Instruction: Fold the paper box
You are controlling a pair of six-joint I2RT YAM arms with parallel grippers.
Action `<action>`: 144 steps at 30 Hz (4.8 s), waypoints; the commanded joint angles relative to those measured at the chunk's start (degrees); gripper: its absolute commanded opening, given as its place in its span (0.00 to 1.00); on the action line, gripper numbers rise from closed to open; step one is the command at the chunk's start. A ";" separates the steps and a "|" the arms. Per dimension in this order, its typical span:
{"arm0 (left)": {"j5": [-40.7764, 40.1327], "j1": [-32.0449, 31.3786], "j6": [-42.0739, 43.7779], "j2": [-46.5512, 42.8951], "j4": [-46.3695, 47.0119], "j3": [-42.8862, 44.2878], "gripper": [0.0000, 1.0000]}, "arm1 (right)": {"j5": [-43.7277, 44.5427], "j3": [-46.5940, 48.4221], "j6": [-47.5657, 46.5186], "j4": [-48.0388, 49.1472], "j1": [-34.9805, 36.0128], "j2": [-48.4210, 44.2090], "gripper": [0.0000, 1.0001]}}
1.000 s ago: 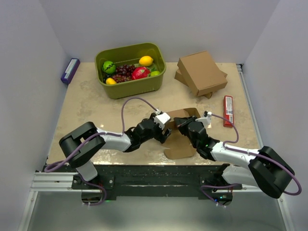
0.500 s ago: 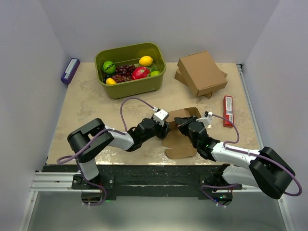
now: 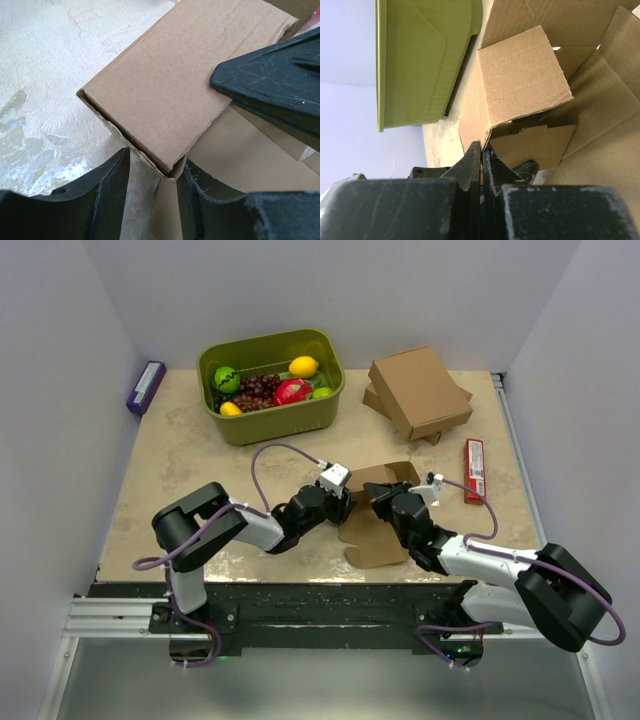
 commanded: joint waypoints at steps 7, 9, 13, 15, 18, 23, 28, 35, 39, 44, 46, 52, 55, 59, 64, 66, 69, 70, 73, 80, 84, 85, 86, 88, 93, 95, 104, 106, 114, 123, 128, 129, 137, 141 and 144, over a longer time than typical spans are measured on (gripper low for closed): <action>-1.22 -0.18 0.03 3.14 11.52 2.50 0.45 | 0.78 -1.58 0.95 -1.22 0.26 1.27 0.00; -2.18 -0.18 0.12 3.67 11.00 3.20 0.44 | 0.69 -1.49 1.04 -1.21 0.26 1.45 0.00; -5.69 -0.27 0.12 4.20 8.71 4.08 0.29 | 0.87 -1.41 0.87 -1.48 0.26 1.27 0.00; -8.15 -0.27 0.30 4.02 8.88 3.56 0.26 | 0.87 -1.40 0.61 -1.83 0.26 1.10 0.00; -9.83 -0.27 0.74 3.32 8.36 3.38 0.22 | 0.87 -0.88 0.16 -2.70 0.26 0.83 0.00; -14.74 -0.18 0.91 1.91 0.90 5.14 0.04 | 0.17 1.05 -3.78 -3.85 0.26 -0.75 0.26; -13.97 3.32 1.26 -1.60 -8.92 6.36 0.00 | -2.99 5.00 -12.37 -6.40 0.35 -5.57 0.59; -6.85 9.66 1.78 -6.61 -19.23 7.07 0.00 | -9.15 12.82 -22.85 -16.23 0.35 -11.11 0.76; -4.74 11.68 3.63 -8.11 -25.91 9.26 0.00 | -9.25 16.60 -29.26 -25.37 0.26 -13.23 0.77; -0.17 13.70 3.72 -9.25 -31.89 11.47 0.00 | -2.74 18.20 -39.02 -33.19 0.35 -13.15 0.78; 0.18 14.49 3.99 -9.52 -33.47 11.99 0.00 | -1.51 17.93 -40.78 -34.96 0.26 -12.44 0.78; 1.59 15.81 3.81 -8.90 -33.74 11.91 0.00 | 1.83 14.86 -38.34 -36.12 0.61 -9.81 0.75; 1.77 15.90 3.72 -8.64 -33.83 12.08 0.00 | 2.88 12.93 -37.37 -32.08 1.40 -8.32 0.74; 1.51 15.99 4.16 -8.81 -34.18 12.26 0.00 | 4.21 12.57 -37.28 -27.61 1.75 -4.63 0.72; 1.24 15.99 4.60 -9.08 -34.53 12.43 0.00 | 5.26 14.32 -38.07 -23.90 1.84 1.17 0.70; 1.15 16.08 4.60 -9.16 -34.36 12.43 0.00 | 6.22 16.51 -38.94 -22.23 1.93 6.78 0.68; 1.07 16.08 4.69 -9.16 -34.27 12.35 0.00 | 8.50 17.58 -38.51 -22.13 1.93 9.79 0.63; 1.07 16.08 4.69 -9.16 -34.10 12.26 0.00 | 9.30 17.75 -38.42 -21.96 1.84 10.67 0.61; 0.28 15.99 4.95 -9.25 -33.83 12.00 0.00 | 11.67 17.41 -39.82 -20.12 1.93 11.73 0.40; -5.34 16.08 4.78 -9.52 -30.05 10.15 0.00 | 12.73 17.67 -39.83 -20.73 2.37 12.61 0.00; -9.47 15.99 4.87 -8.81 -29.17 10.94 0.00 | 12.65 17.75 -39.12 -21.60 2.63 12.79 0.00; -10.35 15.99 5.04 -8.46 -29.26 11.37 0.00 | 12.82 17.76 -38.78 -21.78 2.81 12.70 0.00; -10.97 15.99 5.13 -8.37 -29.26 11.47 0.00 | 12.99 17.76 -38.68 -21.96 2.98 12.70 0.00; -12.47 16.08 5.22 -8.20 -29.09 11.47 0.00 | 13.44 17.76 -38.42 -22.22 3.25 12.52 0.00; -14.58 15.99 5.83 -7.76 -28.91 11.47 0.00 | 13.79 17.58 -37.98 -22.48 3.60 12.17 0.00; -14.84 15.99 5.83 -7.76 -28.91 11.38 0.00 | 13.96 17.58 -37.89 -22.57 3.77 12.17 0.00; -6.86 15.90 1.98 -10.92 -22.85 6.55 0.12 | 12.74 17.93 -38.68 -21.87 3.77 12.52 0.06; -5.09 15.99 0.92 -12.67 -22.58 5.23 0.23 | 12.38 18.28 -39.03 -22.48 3.77 12.17 0.18; 3.34 15.99 -1.20 -20.93 -25.91 1.19 0.71 | 9.23 16.79 -40.61 -23.71 3.77 5.42 0.60; 5.90 16.08 -2.25 -31.12 -34.08 -2.42 0.83 | 3.25 13.36 -44.39 -22.67 3.77 -1.36 0.79; 8.09 18.53 -3.13 -36.23 -37.95 -1.28 0.89 | -3.60 12.83 -45.10 -20.19 3.77 -4.53 0.88; 10.27 19.24 -3.13 -37.45 -39.27 -0.23 0.90 | -3.53 14.14 -44.23 -21.24 3.77 -4.36 0.88; 28.11 27.32 1.87 -35.89 -54.64 14.87 0.92 | 3.67 21.53 -42.73 -33.29 3.69 1.00 0.83; 32.96 30.84 5.04 -29.40 -62.38 27.34 0.92 | 5.26 20.84 -43.86 -31.37 3.16 1.88 0.74; 36.48 31.37 4.26 -25.35 -61.10 30.88 0.92 | 4.56 20.92 -45.35 -30.05 1.67 3.46 0.65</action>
